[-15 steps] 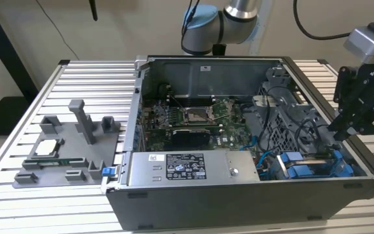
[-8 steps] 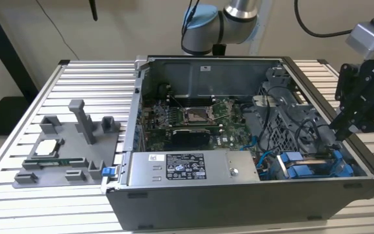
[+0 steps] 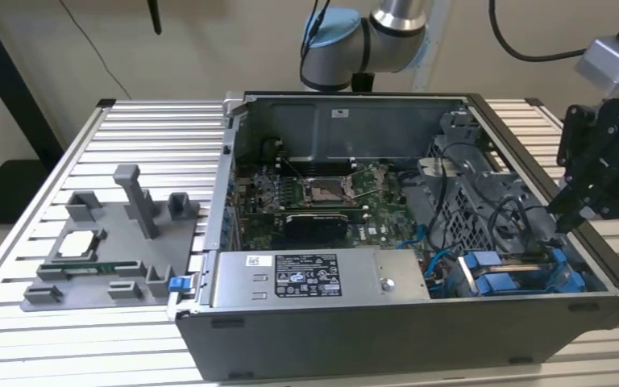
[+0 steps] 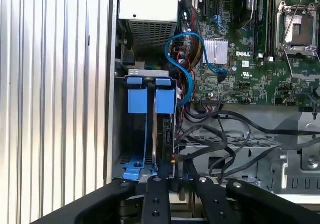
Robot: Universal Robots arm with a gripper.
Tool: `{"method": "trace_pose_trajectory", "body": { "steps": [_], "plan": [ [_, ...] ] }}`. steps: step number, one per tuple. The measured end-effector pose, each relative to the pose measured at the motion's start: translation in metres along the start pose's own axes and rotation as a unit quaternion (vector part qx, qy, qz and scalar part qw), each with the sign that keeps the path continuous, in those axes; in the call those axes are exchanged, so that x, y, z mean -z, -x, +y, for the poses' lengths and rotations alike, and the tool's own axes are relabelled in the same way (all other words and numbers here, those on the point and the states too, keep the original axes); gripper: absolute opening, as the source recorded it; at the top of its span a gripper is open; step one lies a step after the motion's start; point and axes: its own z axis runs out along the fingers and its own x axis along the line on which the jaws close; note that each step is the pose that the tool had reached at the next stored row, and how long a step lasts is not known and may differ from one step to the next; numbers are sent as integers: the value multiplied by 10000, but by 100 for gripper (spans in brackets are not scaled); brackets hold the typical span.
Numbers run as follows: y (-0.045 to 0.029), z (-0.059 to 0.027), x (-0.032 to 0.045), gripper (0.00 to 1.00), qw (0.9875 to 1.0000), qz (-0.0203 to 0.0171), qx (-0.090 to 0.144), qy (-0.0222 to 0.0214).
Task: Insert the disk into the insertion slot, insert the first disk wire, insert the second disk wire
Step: 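Insert the first disk wire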
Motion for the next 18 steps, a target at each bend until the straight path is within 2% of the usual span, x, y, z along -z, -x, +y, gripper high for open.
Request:
{"method": "trace_pose_trajectory", "body": {
  "steps": [13,18],
  "plan": [
    [0,-124,5,100,10000,0,-1,4],
    [2,-187,-58,100,10000,-2,-1,15]
  ]
}}
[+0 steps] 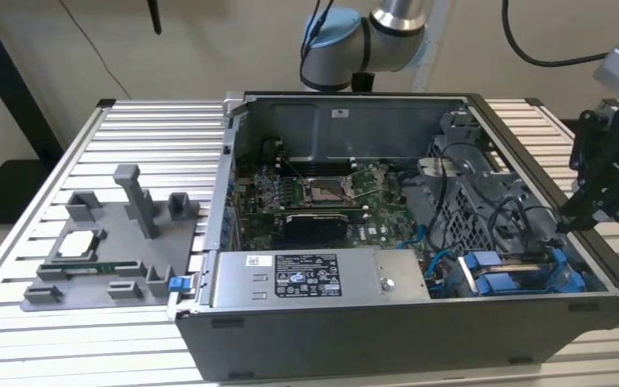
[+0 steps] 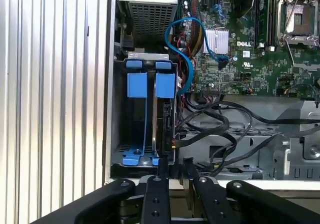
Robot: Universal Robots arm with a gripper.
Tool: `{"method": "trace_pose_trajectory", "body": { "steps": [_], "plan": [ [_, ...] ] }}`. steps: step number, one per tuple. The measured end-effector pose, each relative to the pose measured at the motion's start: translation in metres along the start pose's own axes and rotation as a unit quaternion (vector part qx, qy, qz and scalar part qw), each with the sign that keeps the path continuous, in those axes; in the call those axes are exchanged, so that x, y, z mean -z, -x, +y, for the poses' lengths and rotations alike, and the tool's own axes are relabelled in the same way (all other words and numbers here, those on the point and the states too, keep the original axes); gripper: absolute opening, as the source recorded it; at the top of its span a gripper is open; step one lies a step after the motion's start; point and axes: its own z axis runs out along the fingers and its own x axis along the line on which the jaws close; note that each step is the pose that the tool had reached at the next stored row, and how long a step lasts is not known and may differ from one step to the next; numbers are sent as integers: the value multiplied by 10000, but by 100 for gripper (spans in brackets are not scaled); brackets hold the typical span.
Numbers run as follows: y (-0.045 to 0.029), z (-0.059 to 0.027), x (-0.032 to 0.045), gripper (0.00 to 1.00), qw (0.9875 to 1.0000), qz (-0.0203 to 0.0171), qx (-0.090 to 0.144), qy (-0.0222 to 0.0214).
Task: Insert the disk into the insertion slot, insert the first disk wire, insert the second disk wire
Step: 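Insert the first disk wire, then insert the second disk wire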
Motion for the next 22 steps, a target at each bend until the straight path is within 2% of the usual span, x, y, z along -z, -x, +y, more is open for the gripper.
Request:
{"method": "trace_pose_trajectory", "body": {
  "steps": [6,9,13,18,20,22],
  "plan": [
    [51,-43,-62,100,10000,-33,0,8],
    [68,-51,-100,100,10000,-38,-3,21],
    [70,-58,-134,100,10000,-59,-8,35],
    [68,-65,-167,100,9999,-141,-6,42],
    [68,-81,-175,100,9998,-208,-1,42],
    [64,-93,-183,100,9997,-258,1,44]
  ]
}}
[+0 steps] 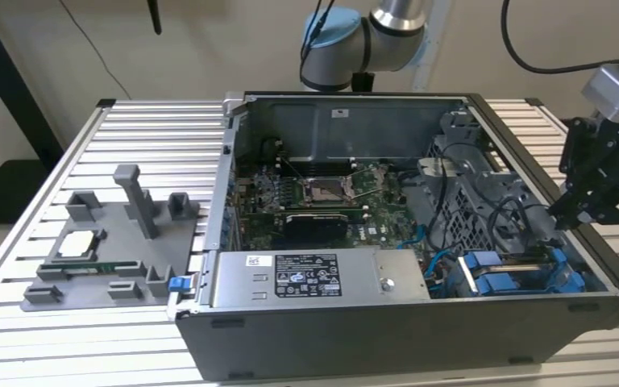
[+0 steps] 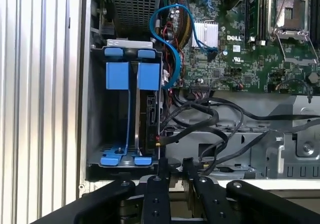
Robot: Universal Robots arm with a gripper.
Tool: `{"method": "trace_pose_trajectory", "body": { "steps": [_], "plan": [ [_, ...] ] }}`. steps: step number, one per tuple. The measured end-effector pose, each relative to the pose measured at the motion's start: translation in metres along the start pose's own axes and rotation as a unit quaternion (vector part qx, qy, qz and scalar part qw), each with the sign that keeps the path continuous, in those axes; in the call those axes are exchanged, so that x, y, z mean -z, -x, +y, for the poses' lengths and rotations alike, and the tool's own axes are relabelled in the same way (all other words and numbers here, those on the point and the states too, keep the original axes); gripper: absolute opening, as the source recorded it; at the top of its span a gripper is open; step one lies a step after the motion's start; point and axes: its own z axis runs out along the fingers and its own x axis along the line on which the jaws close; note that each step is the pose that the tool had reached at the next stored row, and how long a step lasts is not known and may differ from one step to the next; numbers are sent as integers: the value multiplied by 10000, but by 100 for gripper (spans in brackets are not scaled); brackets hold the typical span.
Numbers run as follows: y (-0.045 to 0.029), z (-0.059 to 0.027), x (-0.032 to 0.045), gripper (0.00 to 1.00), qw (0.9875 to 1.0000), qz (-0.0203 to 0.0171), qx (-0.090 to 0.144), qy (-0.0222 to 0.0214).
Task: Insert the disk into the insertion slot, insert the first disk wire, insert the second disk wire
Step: 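Insert the second disk wire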
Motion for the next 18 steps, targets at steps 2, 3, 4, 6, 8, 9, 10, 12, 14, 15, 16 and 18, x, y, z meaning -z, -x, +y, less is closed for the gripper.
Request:
{"method": "trace_pose_trajectory", "body": {
  "steps": [2,3,4,6,8,9,10,12,14,15,16,18],
  "plan": [
    [-7,-8,-10,0,10000,-19,0,8],
    [-12,-11,-16,0,10000,-22,-1,17],
    [-16,-15,-18,0,10000,-22,-3,28],
    [-25,-19,-23,0,10000,-24,-7,47],
    [-32,-20,-25,0,10000,-26,-8,54],
    [-34,-20,-26,0,10000,-29,-8,54],
    [-36,-21,-27,0,10000,-37,-7,55],
    [-38,-22,-28,0,10000,-56,-5,55],
    [-39,-22,-28,0,10000,-70,-3,55],
    [-40,-21,-26,0,10000,-78,-3,57],
    [-41,-20,-18,0,9999,-84,-4,62],
    [-39,-17,23,0,9999,-97,-5,71]
  ]
}}
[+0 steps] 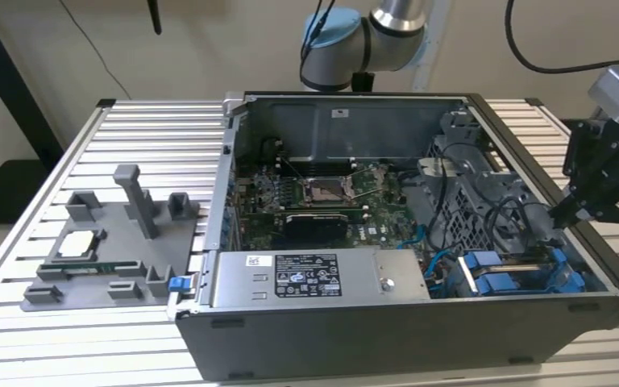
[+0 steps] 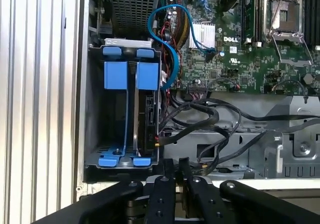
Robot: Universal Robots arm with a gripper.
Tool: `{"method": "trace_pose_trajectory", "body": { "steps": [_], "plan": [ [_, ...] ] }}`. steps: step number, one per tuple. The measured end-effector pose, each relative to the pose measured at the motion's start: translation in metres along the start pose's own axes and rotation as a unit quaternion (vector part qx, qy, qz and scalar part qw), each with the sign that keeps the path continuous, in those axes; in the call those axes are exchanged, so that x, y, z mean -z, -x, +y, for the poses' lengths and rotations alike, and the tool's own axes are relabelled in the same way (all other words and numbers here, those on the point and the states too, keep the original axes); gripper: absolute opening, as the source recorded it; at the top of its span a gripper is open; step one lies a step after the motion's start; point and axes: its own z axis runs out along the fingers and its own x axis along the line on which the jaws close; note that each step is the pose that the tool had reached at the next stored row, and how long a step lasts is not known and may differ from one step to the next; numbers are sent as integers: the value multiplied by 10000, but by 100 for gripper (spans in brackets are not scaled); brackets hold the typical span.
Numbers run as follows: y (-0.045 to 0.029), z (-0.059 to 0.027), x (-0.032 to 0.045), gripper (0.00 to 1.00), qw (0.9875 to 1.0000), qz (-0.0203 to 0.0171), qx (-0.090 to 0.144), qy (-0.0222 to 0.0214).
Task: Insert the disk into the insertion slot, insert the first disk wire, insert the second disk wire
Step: 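Insert the second disk wire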
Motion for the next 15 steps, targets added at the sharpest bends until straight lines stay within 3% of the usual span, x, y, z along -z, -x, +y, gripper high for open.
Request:
{"method": "trace_pose_trajectory", "body": {
  "steps": [4,15],
  "plan": [
    [12,43,100,0,10000,-25,3,3],
    [31,342,249,0,9999,-158,12,2]
  ]
}}
